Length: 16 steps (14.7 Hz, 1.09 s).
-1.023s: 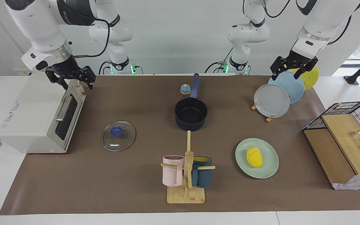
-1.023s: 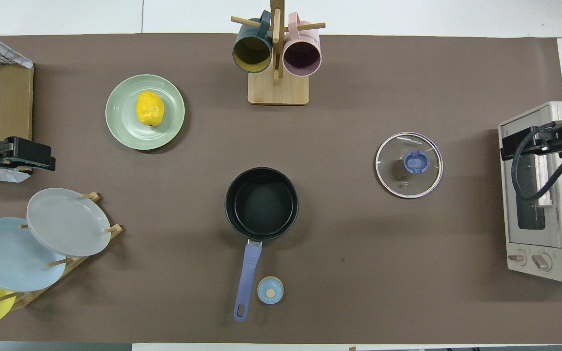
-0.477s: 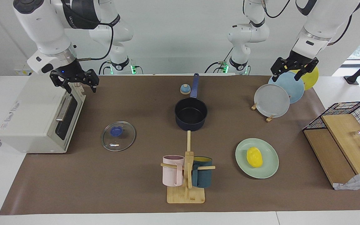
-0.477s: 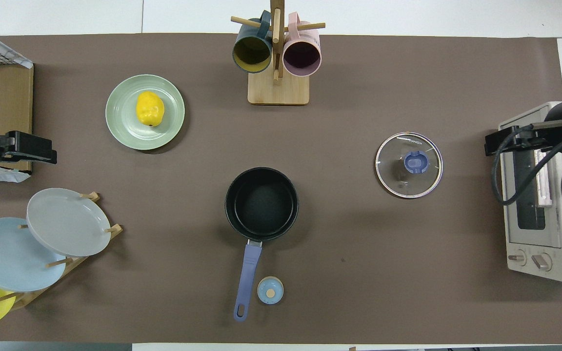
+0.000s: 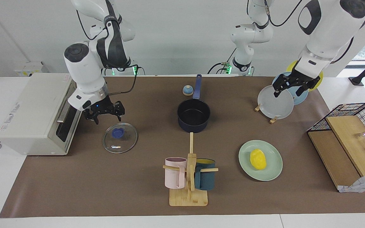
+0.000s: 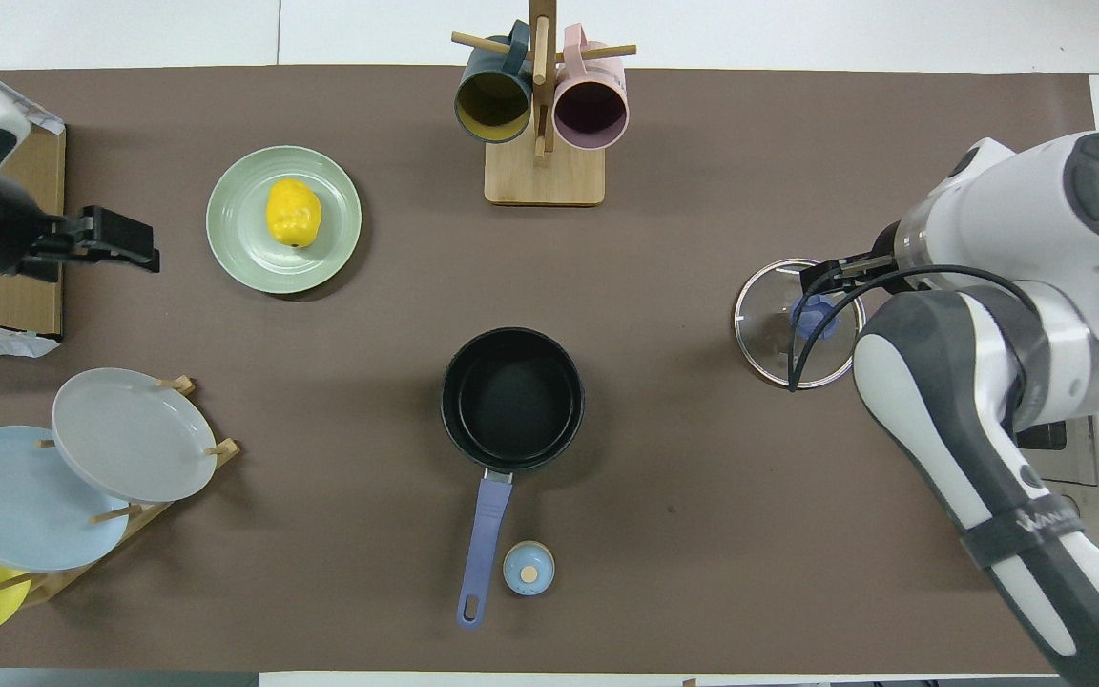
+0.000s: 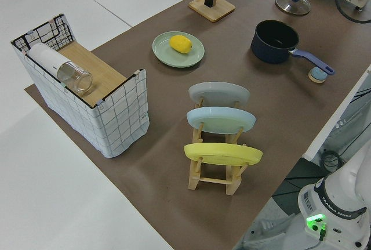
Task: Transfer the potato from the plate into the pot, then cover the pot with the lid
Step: 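Grasp the yellow potato with the left gripper while the right gripper grasps the lid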
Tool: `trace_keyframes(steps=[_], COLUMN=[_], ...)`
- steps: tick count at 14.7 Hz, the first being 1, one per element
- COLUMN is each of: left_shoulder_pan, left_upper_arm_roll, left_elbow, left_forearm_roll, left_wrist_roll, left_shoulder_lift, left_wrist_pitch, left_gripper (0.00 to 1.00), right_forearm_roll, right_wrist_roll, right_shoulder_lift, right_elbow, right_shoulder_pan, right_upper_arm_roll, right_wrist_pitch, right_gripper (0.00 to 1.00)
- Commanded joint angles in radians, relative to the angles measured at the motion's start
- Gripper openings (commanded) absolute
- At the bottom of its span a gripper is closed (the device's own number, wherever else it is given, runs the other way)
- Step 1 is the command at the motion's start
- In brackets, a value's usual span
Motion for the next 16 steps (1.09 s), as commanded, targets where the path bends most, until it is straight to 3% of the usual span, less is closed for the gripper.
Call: trace_keyframes(steps=[1,3,6,11,16], left_shoulder_pan=[-0.028,-0.043,-0.081,-0.091,-0.091], left_upper_arm_roll=[-0.001,0.002,0.007,0.007,0.008], left_elbow=[0.201,0.224,0.313,0.243,0.156], left_forearm_roll=[-0.011,-0.013,-0.01,0.062,0.074], left_wrist_roll=[-0.015,-0.015,-0.019,-0.019,-0.021], left_shoulder_lift=[0.272,0.378,0.538,0.541,0.524], left_wrist_pitch=[0.084,0.194,0.242,0.309,0.383], left_gripper=[1.0,1.0,1.0,1.0,1.0], right_forearm_roll=[0.017,0.017,0.017,0.019,0.019], right_wrist_roll=[-0.047,-0.05,-0.044,-0.048,-0.052], right_shoulder_lift=[0.03,0.071,0.093,0.092,0.092], right_elbow=[-0.075,-0.101,-0.116,-0.128,-0.125], right_shoulder_pan=[-0.016,-0.014,-0.011,-0.011,-0.009], right_upper_arm_roll=[0.002,0.002,0.002,0.002,0.005], right_wrist_pitch=[0.126,0.188,0.193,0.193,0.179], right_gripper=[1.0,1.0,1.0,1.0,0.54])
